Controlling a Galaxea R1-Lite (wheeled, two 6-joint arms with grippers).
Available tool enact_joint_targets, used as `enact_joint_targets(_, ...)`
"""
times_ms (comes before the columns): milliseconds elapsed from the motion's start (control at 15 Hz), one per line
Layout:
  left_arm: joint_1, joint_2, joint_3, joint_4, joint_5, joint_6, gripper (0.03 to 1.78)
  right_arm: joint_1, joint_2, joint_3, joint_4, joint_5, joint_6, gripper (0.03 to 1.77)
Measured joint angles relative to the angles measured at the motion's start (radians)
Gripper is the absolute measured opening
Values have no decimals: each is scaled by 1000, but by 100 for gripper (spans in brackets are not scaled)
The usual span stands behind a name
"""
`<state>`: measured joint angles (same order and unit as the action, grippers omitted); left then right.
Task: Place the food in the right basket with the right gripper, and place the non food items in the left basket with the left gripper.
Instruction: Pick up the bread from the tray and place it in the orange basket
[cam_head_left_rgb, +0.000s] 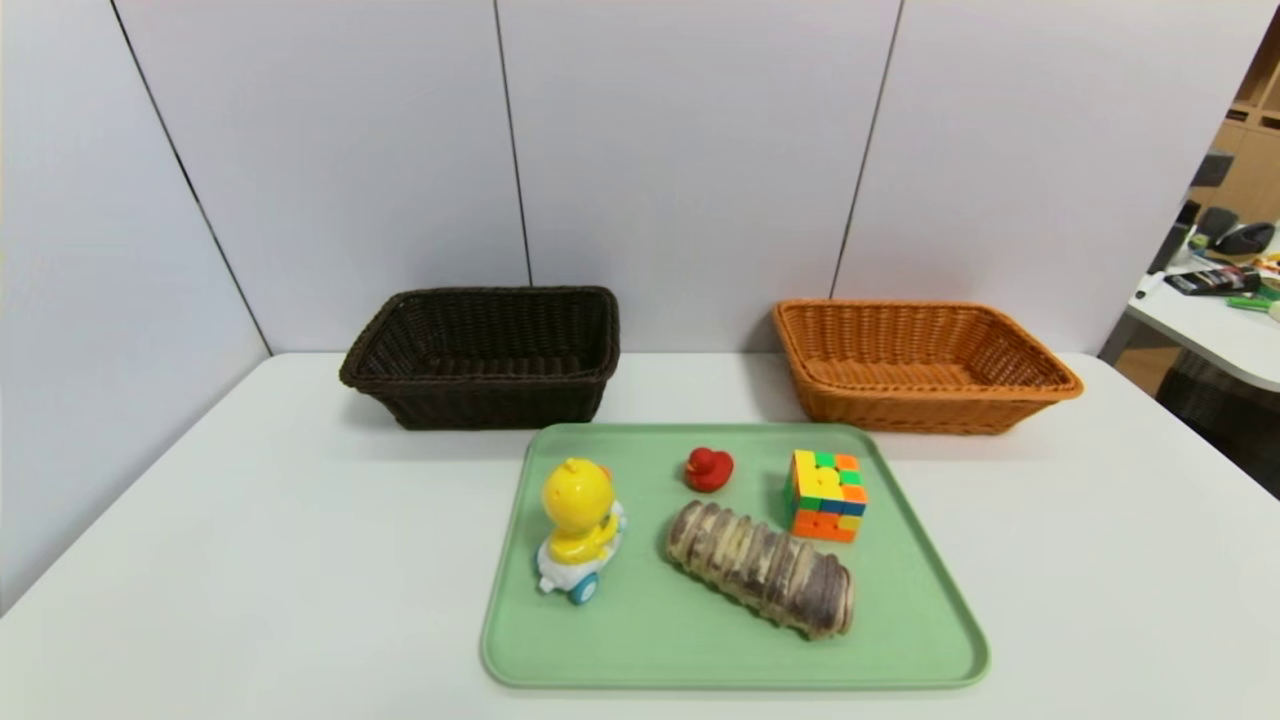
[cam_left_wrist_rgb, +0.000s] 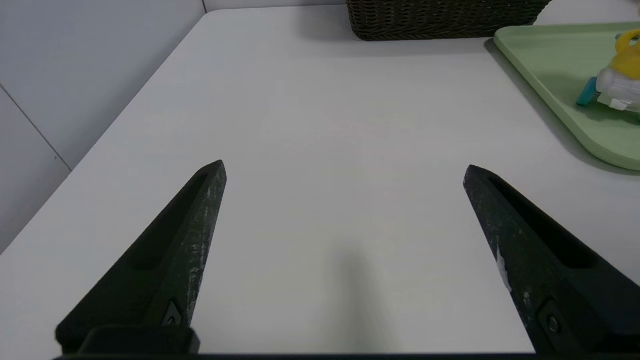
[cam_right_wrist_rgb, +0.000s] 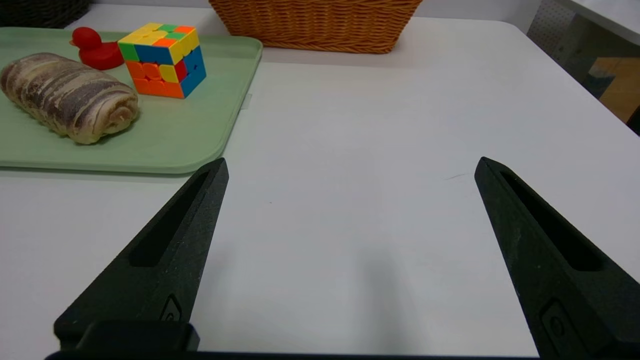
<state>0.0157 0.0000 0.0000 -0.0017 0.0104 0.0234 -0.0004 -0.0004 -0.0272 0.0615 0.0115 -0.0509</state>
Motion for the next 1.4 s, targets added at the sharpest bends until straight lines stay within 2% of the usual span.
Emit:
enact_joint_targets(267, -1, 0, -48, 8, -17, 43, 169, 0, 0, -27, 10, 43, -45, 170)
enact_joint_targets(400, -1, 11, -131, 67, -48, 44, 169, 0, 23, -87, 30, 84, -52, 170)
enact_joint_targets(533, 0, 64, -221, 124, -71, 43, 169, -1, 84, -163, 46, 102, -52, 170)
enact_joint_targets(667, 1, 162, -316, 126, -84, 43, 169, -1, 161, -268, 51, 136, -47, 170)
enact_joint_targets(800, 1, 269, -430, 118, -96, 43, 169, -1, 244, -380, 60, 215, -34, 170)
enact_joint_targets(1000, 1, 405, -556, 116, -148, 45, 169, -4, 355, -474, 106, 345, -37, 170)
enact_joint_targets(1133, 1, 470, -586, 112, -170, 43, 169, -11, 411, -507, 119, 364, -41, 170)
enact_joint_targets(1400, 0, 606, -586, 37, -264, 34, 169, -27, 508, -544, 125, 350, -73, 170)
